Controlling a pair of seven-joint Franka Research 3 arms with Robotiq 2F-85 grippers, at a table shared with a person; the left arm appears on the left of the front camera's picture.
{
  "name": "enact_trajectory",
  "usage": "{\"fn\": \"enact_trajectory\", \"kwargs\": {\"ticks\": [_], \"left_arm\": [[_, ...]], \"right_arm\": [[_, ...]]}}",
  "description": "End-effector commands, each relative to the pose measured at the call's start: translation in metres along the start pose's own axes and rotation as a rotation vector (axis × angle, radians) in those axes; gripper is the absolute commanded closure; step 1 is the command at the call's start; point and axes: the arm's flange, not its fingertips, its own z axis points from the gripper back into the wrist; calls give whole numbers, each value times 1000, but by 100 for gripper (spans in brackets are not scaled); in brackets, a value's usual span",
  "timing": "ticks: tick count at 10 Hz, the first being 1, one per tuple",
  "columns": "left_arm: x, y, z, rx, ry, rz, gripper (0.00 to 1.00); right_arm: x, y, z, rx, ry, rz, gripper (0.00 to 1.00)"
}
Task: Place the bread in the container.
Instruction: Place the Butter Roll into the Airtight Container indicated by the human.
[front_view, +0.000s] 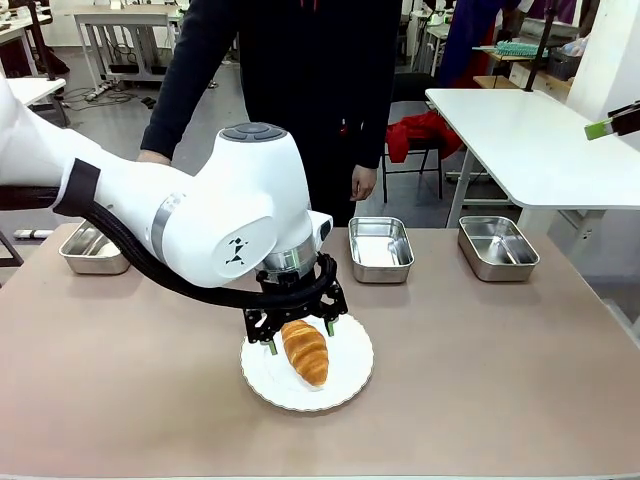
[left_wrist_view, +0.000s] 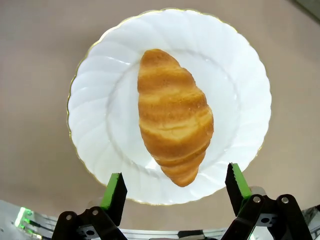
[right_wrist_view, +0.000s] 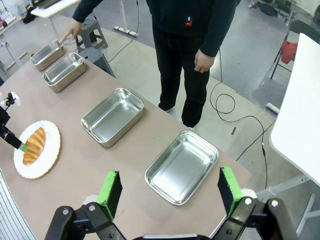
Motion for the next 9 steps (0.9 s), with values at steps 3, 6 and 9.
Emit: {"fn": "enact_trajectory", "kwargs": {"ticks": [3, 6, 9], "left_arm": [[5, -11, -17, 17, -49, 74, 0], [14, -16, -31, 28, -55, 68, 0], [21, -21, -42, 56, -58, 62, 0]], "right_arm": [[1, 0, 0, 4, -19, 0, 0], [1, 0, 0, 4, -19, 0, 0], [1, 0, 0, 4, -19, 0, 0]]}}
